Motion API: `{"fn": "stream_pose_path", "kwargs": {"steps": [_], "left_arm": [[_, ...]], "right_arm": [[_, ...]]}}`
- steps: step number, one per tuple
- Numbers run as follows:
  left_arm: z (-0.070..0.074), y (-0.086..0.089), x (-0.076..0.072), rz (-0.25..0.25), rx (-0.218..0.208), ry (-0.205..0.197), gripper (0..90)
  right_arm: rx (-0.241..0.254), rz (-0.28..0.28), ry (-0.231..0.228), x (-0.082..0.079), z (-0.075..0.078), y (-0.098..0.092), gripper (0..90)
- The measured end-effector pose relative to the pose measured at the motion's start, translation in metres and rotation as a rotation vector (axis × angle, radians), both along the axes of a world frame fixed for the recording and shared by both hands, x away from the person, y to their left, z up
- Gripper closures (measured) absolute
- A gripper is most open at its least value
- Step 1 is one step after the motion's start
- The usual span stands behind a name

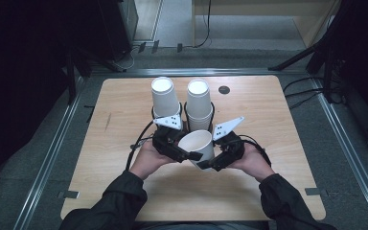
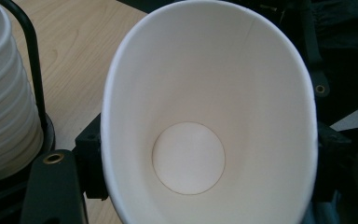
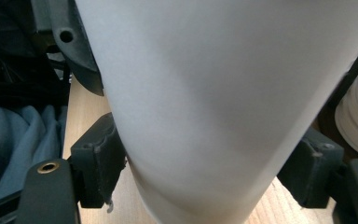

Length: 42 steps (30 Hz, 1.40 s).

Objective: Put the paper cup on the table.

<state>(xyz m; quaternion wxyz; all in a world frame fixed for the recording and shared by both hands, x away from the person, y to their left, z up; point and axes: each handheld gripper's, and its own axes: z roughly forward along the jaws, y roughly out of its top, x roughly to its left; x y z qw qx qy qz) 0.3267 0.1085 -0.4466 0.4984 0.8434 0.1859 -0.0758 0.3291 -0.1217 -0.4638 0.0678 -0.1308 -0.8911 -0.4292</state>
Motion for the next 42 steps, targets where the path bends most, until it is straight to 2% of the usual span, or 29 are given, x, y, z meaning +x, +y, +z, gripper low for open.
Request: {"fn": "stream_pose_path", "kwargs": {"steps": [2, 3, 5, 6, 10, 14, 17, 20, 23, 24, 25, 27, 31, 34, 36, 38, 42], "left_arm": [[0.0, 0.001, 0.0, -0.007, 0.014, -0.001, 23.9], [0.0, 0.001, 0.0, -0.004, 0.018, 0.0, 23.9], [0.002, 0.004, 0.001, 0.001, 0.021, 0.0, 23.9], [0.002, 0.005, 0.002, 0.007, 0.023, 0.003, 23.9], [0.003, 0.011, 0.004, 0.022, 0.021, 0.013, 23.8], [0.003, 0.014, 0.005, 0.047, 0.055, 0.008, 23.8], [0.003, 0.015, 0.005, 0.05, 0.072, 0.005, 23.7], [0.002, 0.014, 0.004, 0.047, 0.105, -0.013, 23.7], [0.002, 0.014, 0.004, 0.058, 0.128, -0.022, 23.7], [0.002, 0.014, 0.004, 0.064, 0.129, -0.029, 23.7], [0.002, 0.015, 0.003, 0.069, 0.13, -0.027, 23.7], [0.001, 0.017, 0.003, 0.072, 0.136, -0.028, 23.8], [0.003, 0.024, 0.001, 0.074, 0.138, -0.026, 23.7], [0.004, 0.03, 0.0, 0.097, 0.139, -0.026, 23.6], [0.005, 0.036, -0.001, 0.113, 0.14, -0.023, 23.6], [0.006, 0.041, -0.002, 0.124, 0.142, -0.023, 23.6], [0.008, 0.052, -0.004, 0.15, 0.136, -0.017, 23.6]], "right_arm": [[-0.006, -0.009, 0.015, 0.001, 0.0, 0.001, 15.1], [-0.022, -0.021, 0.015, 0.0, 0.0, 0.001, 14.3], [-0.037, -0.042, 0.001, 0.0, 0.001, -0.001, 14.1], [-0.045, -0.054, 0.01, 0.0, 0.001, -0.002, 13.8], [-0.046, -0.086, 0.002, -0.001, 0.004, -0.008, 13.9], [-0.063, -0.094, 0.001, -0.004, 0.006, -0.013, 14.0], [-0.055, -0.092, -0.067, -0.01, 0.007, -0.017, 14.1], [-0.049, -0.105, -0.081, -0.012, 0.007, -0.019, 14.3], [-0.063, -0.153, -0.092, -0.013, 0.007, -0.021, 15.8], [-0.068, -0.178, -0.112, -0.013, 0.007, -0.022, 17.9], [-0.076, -0.194, -0.113, -0.013, 0.007, -0.023, 19.7], [-0.071, -0.2, -0.12, -0.014, 0.008, -0.024, 19.7], [-0.084, -0.21, -0.117, -0.014, 0.008, -0.025, 19.7], [-0.082, -0.224, -0.121, -0.014, 0.007, -0.027, 18.7], [-0.075, -0.241, -0.091, -0.012, 0.006, -0.028, 18.6], [-0.069, -0.252, -0.083, -0.01, 0.006, -0.029, 18.7], [-0.071, -0.253, -0.091, -0.007, 0.006, -0.032, 18.7]]}}
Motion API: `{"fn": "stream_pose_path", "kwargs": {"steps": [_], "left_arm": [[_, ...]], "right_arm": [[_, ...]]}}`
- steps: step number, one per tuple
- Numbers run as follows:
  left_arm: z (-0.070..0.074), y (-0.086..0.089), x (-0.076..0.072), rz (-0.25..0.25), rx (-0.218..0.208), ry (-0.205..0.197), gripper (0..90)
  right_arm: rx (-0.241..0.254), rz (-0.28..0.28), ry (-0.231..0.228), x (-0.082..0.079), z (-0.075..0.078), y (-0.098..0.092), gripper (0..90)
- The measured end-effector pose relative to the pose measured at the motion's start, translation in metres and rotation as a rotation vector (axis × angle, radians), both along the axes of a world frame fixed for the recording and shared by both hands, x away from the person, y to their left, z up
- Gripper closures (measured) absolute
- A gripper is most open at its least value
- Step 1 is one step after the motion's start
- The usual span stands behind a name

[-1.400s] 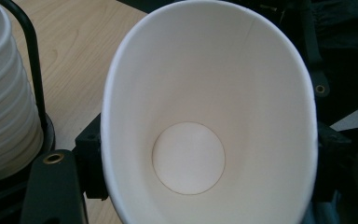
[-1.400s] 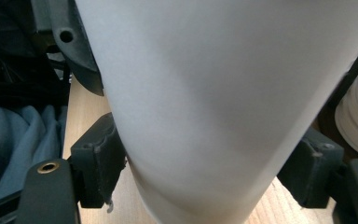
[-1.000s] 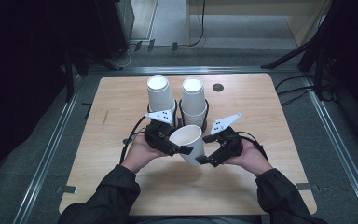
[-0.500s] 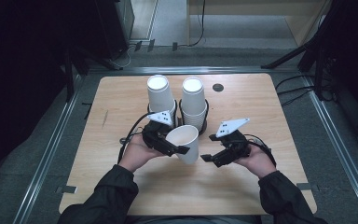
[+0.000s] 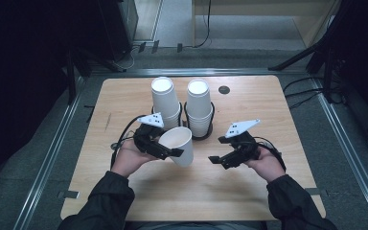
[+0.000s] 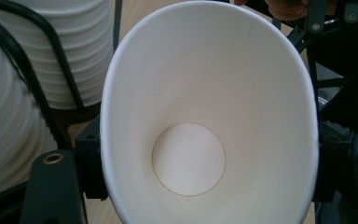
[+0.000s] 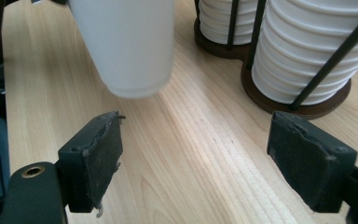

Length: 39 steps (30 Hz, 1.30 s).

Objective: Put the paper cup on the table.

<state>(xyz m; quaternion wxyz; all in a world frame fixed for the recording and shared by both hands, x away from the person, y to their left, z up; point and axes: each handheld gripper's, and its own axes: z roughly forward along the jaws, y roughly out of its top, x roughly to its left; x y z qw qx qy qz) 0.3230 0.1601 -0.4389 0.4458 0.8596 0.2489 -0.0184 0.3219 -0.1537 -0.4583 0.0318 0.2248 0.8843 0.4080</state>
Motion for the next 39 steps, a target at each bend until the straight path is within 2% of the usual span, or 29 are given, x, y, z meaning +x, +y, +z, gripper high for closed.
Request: {"fn": "stream_pose_path", "kwargs": {"steps": [7, 13, 21, 25, 32, 37, 39], "left_arm": [[0.0, 0.017, -0.001, 0.03, 0.009, 0.026, 23.4], [0.001, 0.035, -0.002, 0.073, 0.008, 0.029, 23.3], [0.004, 0.057, -0.002, 0.133, 0.01, 0.023, 23.2], [0.005, 0.07, 0.001, 0.158, -0.009, 0.037, 23.2], [0.006, 0.089, 0.005, 0.222, 0.008, 0.021, 23.1], [0.001, 0.106, 0.011, 0.259, -0.013, 0.033, 23.1], [-0.001, 0.111, 0.013, 0.279, -0.009, 0.035, 23.0]], "right_arm": [[-0.019, -0.018, -0.008, 0.007, -0.002, -0.006, 18.7], [-0.03, -0.048, 0.015, 0.017, -0.009, -0.01, 19.1], [-0.033, -0.044, 0.017, 0.021, -0.01, -0.011, 19.1], [-0.018, -0.054, 0.013, 0.024, -0.01, -0.012, 19.2], [-0.029, -0.057, 0.017, 0.027, -0.012, -0.011, 19.2], [-0.021, -0.062, 0.013, 0.029, -0.013, -0.012, 19.3], [-0.026, -0.068, 0.016, 0.03, -0.015, -0.012, 19.5]]}}
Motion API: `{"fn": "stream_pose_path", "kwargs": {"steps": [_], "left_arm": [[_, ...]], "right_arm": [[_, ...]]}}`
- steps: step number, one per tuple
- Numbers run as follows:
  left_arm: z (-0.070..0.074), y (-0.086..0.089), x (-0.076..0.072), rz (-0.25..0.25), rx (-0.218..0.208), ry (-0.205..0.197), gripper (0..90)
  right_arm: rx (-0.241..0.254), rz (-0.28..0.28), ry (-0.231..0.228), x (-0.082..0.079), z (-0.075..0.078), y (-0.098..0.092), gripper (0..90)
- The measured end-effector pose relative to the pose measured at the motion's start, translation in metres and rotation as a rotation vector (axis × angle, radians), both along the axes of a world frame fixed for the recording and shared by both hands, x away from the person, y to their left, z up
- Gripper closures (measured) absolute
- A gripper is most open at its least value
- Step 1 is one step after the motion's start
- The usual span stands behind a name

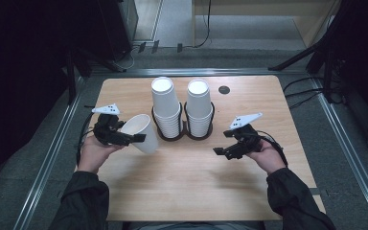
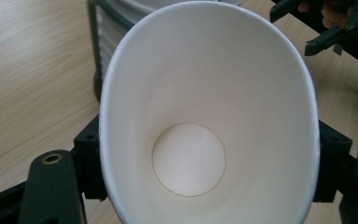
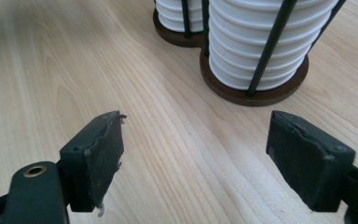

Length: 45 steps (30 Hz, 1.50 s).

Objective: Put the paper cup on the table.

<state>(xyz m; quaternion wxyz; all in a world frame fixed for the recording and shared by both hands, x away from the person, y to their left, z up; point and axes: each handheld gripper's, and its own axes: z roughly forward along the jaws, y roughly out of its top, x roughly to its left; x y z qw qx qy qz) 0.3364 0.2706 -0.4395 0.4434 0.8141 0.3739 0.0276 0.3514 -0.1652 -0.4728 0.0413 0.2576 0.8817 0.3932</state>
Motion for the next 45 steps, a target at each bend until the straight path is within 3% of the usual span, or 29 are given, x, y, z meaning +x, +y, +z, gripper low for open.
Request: {"fn": "stream_pose_path", "kwargs": {"steps": [9, 16, 22, 26, 31, 36, 45], "left_arm": [[-0.004, 0.027, 0.01, 0.09, 0.016, 0.003, 21.9], [-0.008, 0.049, 0.021, 0.164, 0.031, -0.005, 21.5], [-0.014, 0.063, 0.031, 0.22, 0.069, 0.007, 21.0], [-0.02, 0.064, 0.039, 0.231, 0.11, 0.004, 20.1], [-0.03, 0.064, 0.05, 0.25, 0.125, -0.022, 18.2], [-0.039, 0.059, 0.057, 0.277, 0.19, -0.021, 16.3], [-0.041, 0.061, 0.059, 0.28, 0.163, -0.007, 13.2]], "right_arm": [[-0.017, 0.002, 0.011, 0.002, -0.003, 0.002, 19.7], [-0.054, 0.002, -0.009, 0.0, -0.006, 0.002, 20.1], [-0.063, -0.009, -0.001, -0.002, -0.008, -0.001, 20.1], [-0.07, -0.016, 0.0, -0.004, -0.009, -0.004, 20.1], [-0.075, -0.029, 0.0, -0.006, -0.009, -0.008, 20.1], [-0.076, -0.036, -0.003, -0.008, -0.01, -0.012, 20.1], [-0.076, -0.037, -0.002, -0.01, -0.01, -0.015, 20.1]]}}
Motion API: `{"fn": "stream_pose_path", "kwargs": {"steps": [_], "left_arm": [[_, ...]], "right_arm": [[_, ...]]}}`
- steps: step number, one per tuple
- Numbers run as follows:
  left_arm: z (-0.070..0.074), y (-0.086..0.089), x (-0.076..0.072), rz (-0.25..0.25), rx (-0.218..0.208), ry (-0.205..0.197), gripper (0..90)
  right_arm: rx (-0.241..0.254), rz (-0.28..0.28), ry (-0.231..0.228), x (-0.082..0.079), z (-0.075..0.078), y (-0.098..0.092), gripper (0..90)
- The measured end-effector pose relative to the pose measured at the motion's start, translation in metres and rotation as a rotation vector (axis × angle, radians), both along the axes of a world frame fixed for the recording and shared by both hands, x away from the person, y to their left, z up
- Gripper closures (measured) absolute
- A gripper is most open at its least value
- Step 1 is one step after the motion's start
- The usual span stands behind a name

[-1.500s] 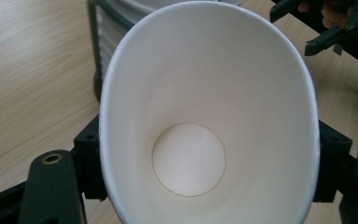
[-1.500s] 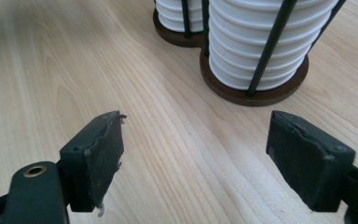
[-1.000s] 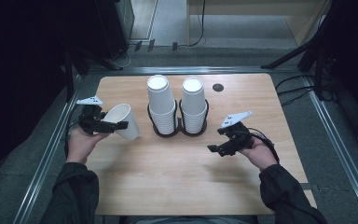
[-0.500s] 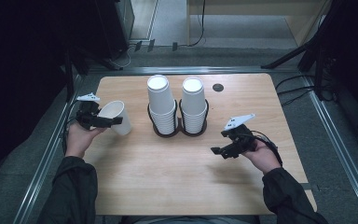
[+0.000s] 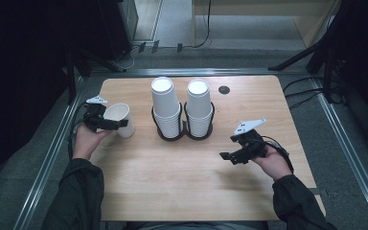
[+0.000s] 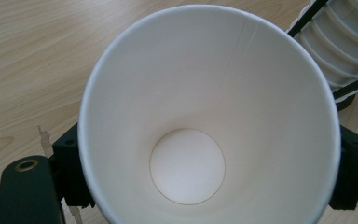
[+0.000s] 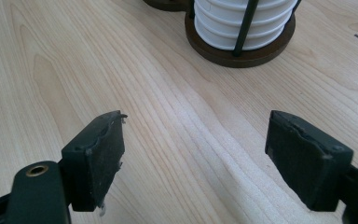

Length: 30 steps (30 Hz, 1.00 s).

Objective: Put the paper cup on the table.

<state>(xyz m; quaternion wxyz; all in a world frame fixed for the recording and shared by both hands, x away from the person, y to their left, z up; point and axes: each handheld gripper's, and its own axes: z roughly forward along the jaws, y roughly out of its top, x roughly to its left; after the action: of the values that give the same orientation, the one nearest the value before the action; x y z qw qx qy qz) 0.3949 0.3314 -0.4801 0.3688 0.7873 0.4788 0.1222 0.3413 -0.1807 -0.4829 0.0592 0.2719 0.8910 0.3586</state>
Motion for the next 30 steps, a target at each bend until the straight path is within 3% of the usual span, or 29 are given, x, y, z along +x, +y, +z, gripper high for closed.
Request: {"fn": "stream_pose_path", "kwargs": {"steps": [10, 14, 16, 17, 23, 30], "left_arm": [[0.001, 0.0, 0.0, -0.004, -0.041, 0.03, 4.6], [0.002, -0.001, 0.0, -0.009, -0.028, 0.042, 2.9], [0.004, -0.003, -0.001, -0.012, 0.013, 0.035, 2.9], [0.005, -0.003, -0.001, -0.017, 0.013, 0.036, 3.0], [0.011, 0.0, -0.003, -0.013, -0.03, 0.054, 2.9], [0.02, 0.002, -0.006, -0.007, -0.044, 0.057, 2.8]], "right_arm": [[-0.005, 0.005, 0.007, 0.001, -0.001, 0.001, 20.1], [-0.01, 0.009, 0.009, 0.0, -0.001, 0.001, 20.1], [-0.009, 0.01, 0.009, 0.0, -0.001, 0.001, 20.1], [-0.009, 0.009, 0.008, 0.0, -0.001, 0.001, 20.1], [-0.016, 0.017, 0.01, -0.001, -0.001, 0.001, 20.1], [-0.016, 0.016, 0.009, -0.001, -0.001, 0.001, 20.1]]}}
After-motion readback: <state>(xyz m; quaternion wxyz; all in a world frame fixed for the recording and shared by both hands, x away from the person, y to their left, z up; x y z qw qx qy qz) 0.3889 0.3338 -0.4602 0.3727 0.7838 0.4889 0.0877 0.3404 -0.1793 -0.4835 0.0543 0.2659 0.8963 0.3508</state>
